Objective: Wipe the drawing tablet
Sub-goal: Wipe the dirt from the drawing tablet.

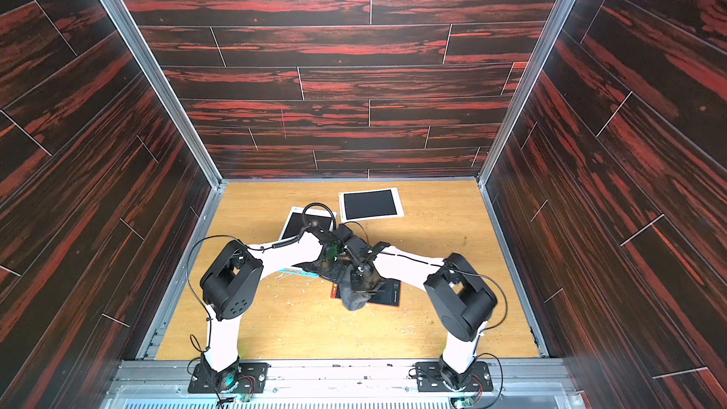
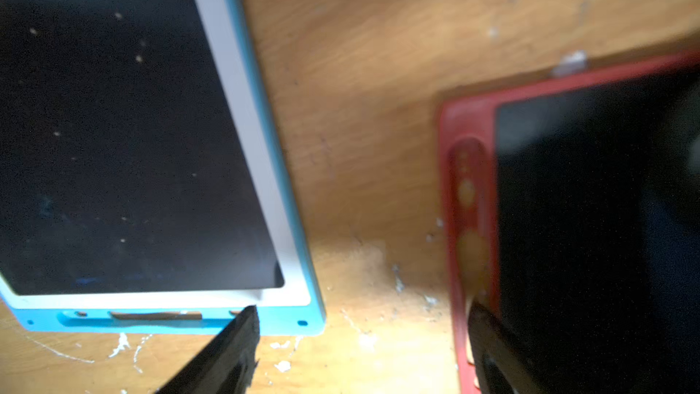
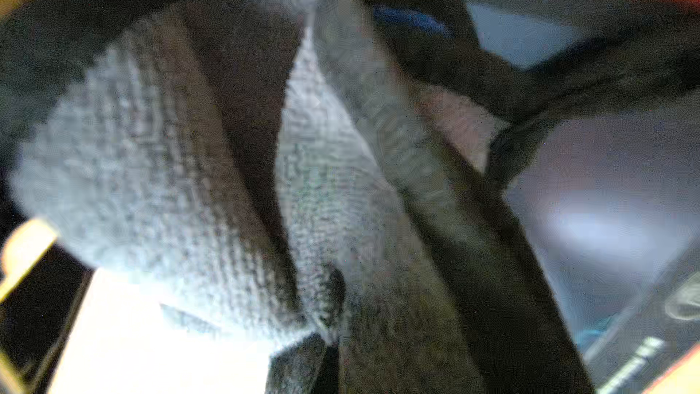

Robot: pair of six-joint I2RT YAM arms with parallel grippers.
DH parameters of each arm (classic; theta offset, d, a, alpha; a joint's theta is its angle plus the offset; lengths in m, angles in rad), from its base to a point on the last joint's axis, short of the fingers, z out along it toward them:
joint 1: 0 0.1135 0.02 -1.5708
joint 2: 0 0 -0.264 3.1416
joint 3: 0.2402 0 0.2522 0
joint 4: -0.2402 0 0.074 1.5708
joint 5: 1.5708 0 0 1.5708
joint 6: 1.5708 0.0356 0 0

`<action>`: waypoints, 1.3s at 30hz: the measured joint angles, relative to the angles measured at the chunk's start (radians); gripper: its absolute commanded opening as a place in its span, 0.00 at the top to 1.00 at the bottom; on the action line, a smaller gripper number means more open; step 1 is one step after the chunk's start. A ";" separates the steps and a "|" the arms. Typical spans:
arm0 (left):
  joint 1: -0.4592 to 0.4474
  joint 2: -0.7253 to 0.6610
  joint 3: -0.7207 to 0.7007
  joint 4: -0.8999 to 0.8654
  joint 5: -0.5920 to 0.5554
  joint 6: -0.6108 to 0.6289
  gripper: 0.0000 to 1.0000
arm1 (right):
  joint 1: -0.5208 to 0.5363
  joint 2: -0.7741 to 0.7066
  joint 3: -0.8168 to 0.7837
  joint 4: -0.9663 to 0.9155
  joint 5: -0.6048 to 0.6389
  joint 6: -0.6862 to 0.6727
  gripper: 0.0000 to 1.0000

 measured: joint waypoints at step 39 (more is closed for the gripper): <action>-0.021 -0.018 -0.028 0.027 0.024 -0.011 0.12 | -0.272 -0.201 -0.267 0.163 -0.151 0.004 1.00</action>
